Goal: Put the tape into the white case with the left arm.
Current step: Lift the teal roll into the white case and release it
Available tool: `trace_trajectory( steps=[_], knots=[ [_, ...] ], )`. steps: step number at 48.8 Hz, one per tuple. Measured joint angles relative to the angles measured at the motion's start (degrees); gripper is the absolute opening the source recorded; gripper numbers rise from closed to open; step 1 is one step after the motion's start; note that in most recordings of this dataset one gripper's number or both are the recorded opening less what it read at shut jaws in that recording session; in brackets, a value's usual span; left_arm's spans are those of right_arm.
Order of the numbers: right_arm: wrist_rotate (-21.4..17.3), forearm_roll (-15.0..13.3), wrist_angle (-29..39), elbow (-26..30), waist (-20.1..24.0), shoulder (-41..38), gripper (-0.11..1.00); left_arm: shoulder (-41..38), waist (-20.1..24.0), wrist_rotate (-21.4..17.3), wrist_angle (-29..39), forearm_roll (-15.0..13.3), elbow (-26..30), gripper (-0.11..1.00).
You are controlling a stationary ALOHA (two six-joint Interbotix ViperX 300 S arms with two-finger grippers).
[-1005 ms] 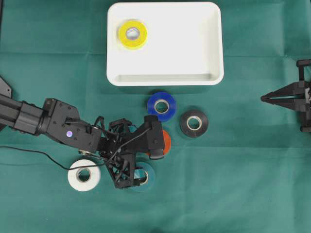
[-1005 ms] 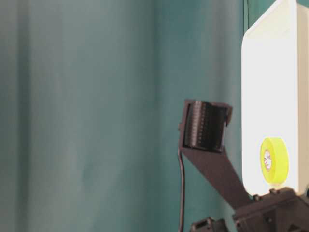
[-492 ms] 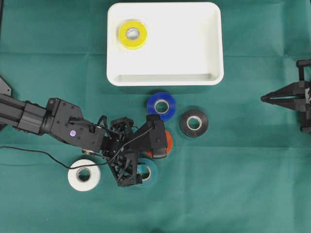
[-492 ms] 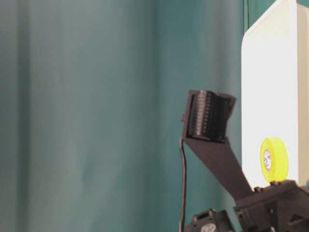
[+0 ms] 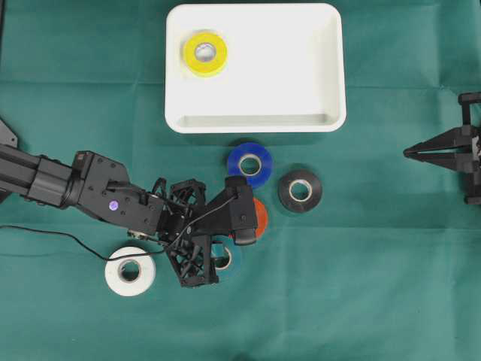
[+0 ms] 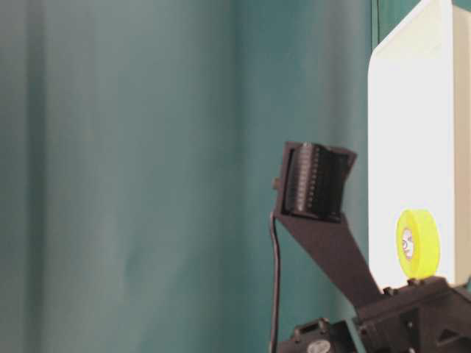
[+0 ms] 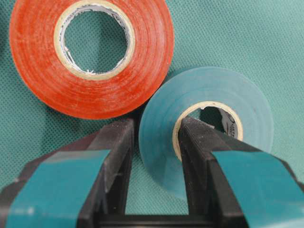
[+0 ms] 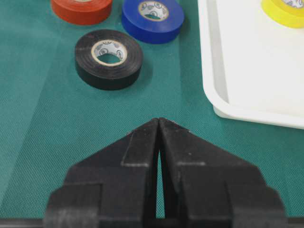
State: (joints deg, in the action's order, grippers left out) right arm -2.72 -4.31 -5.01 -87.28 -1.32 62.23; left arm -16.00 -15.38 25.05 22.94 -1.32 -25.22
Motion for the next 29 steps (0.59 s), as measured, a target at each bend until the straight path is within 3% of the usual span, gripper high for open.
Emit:
trace_trajectory(
  steps=[16, 29],
  knots=[
    [0.0, 0.0, 0.0, 0.0, 0.1, 0.0, -0.09, 4.7, -2.0, -0.1, 1.4, -0.1, -1.0, 0.25],
    [-0.1, 0.1, 0.0, 0.0, 0.1, 0.0, -0.09, 11.1, -1.9, -0.1, 7.5, -0.1, -1.1, 0.25]
  ],
)
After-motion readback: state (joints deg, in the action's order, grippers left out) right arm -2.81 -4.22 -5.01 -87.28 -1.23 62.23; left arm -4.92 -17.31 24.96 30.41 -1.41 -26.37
